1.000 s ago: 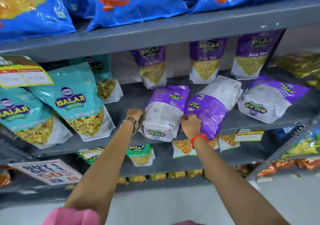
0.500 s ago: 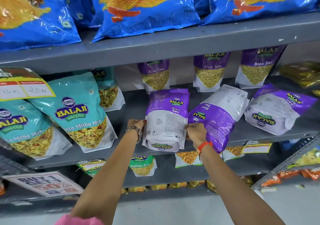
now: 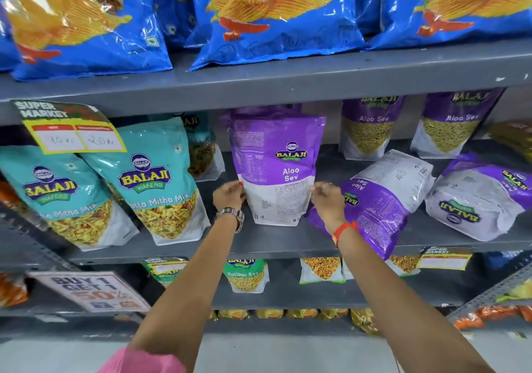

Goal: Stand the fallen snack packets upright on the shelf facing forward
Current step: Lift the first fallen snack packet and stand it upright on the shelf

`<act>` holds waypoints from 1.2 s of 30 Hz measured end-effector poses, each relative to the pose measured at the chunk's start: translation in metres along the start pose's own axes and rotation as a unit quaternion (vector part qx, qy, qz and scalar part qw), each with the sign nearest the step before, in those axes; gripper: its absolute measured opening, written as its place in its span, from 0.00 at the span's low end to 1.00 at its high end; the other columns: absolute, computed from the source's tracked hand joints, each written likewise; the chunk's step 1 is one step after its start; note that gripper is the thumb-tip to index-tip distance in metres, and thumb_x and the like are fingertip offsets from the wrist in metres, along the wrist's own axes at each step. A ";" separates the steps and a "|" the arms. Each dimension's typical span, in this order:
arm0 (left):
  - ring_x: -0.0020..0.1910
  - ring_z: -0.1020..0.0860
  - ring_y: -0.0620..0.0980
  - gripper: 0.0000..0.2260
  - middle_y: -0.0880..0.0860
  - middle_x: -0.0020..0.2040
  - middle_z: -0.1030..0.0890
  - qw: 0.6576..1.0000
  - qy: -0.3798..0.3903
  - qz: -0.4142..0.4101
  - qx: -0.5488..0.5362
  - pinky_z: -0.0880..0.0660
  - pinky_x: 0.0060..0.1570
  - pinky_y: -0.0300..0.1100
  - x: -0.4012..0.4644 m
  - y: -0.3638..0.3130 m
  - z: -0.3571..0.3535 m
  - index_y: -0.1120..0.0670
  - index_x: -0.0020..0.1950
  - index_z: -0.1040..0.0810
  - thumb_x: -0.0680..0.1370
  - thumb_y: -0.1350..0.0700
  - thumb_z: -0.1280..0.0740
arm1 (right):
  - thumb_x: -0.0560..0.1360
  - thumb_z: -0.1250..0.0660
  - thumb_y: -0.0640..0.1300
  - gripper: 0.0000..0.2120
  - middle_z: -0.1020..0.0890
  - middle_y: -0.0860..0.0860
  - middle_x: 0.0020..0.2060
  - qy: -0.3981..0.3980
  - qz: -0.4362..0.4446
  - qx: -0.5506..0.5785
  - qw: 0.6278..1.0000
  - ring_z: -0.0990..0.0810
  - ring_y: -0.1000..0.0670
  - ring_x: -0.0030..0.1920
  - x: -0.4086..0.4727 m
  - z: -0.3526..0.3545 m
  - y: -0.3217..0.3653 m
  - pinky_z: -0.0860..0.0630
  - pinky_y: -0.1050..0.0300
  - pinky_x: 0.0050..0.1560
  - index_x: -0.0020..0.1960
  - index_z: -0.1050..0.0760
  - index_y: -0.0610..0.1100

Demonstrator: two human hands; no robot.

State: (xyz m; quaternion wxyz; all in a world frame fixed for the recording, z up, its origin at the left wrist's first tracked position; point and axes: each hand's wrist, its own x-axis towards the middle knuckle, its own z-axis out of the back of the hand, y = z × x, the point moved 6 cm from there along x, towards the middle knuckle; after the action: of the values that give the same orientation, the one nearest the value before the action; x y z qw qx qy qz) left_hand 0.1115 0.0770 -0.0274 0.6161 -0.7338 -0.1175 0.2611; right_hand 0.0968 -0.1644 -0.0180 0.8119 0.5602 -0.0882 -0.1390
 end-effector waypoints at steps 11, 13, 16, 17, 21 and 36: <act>0.49 0.27 0.43 0.14 0.48 0.50 0.29 0.941 0.022 -0.317 0.115 0.28 0.51 0.44 -0.075 -0.021 -0.005 0.52 0.51 0.30 0.71 0.47 0.35 | 0.76 0.43 0.28 0.16 0.23 0.39 0.44 0.150 -0.072 0.199 0.966 0.19 0.39 0.38 -0.011 -0.013 -0.016 0.21 0.43 0.44 0.60 0.38 0.41; 0.53 0.27 0.45 0.23 0.49 0.53 0.28 0.921 0.099 -0.341 0.160 0.30 0.55 0.40 -0.095 -0.014 -0.015 0.50 0.55 0.32 0.66 0.42 0.31 | 0.74 0.40 0.27 0.22 0.25 0.42 0.38 0.170 -0.073 0.186 0.965 0.20 0.50 0.25 -0.017 -0.020 -0.019 0.19 0.53 0.30 0.59 0.42 0.45; 0.63 0.30 0.49 0.35 0.53 0.63 0.30 0.905 0.166 -0.330 0.209 0.33 0.65 0.44 -0.104 -0.008 -0.027 0.51 0.64 0.37 0.62 0.43 0.27 | 0.69 0.32 0.28 0.29 0.27 0.47 0.36 0.179 -0.041 0.126 0.975 0.21 0.51 0.30 -0.023 -0.029 -0.025 0.19 0.55 0.32 0.59 0.43 0.50; 0.66 0.32 0.50 0.35 0.52 0.65 0.31 0.906 0.175 -0.324 0.209 0.35 0.68 0.47 -0.104 -0.008 -0.027 0.52 0.66 0.37 0.64 0.44 0.28 | 0.67 0.30 0.31 0.31 0.27 0.47 0.38 0.180 -0.019 0.095 0.979 0.22 0.49 0.35 -0.026 -0.033 -0.025 0.20 0.51 0.38 0.60 0.42 0.51; 0.72 0.38 0.55 0.24 0.56 0.69 0.30 0.923 0.141 -0.288 0.212 0.41 0.71 0.52 -0.086 -0.010 -0.012 0.54 0.67 0.33 0.72 0.51 0.37 | 0.63 0.23 0.39 0.35 0.33 0.51 0.37 0.158 0.028 0.088 0.983 0.29 0.48 0.40 -0.031 -0.047 -0.015 0.23 0.40 0.47 0.58 0.45 0.48; 0.65 0.30 0.59 0.24 0.60 0.68 0.29 0.991 0.076 -0.047 0.096 0.36 0.69 0.52 -0.006 -0.003 0.010 0.57 0.66 0.33 0.78 0.43 0.50 | 0.68 0.30 0.59 0.27 0.23 0.58 0.58 0.306 0.001 0.156 0.939 0.24 0.61 0.55 0.014 -0.058 0.021 0.30 0.66 0.48 0.62 0.34 0.53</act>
State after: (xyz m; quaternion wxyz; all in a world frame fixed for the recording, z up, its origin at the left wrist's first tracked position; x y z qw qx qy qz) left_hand 0.1012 0.0833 -0.0240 0.7021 -0.6829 -0.0793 0.1855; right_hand 0.1295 -0.1107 -0.0194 0.7024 0.6950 0.1435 0.0550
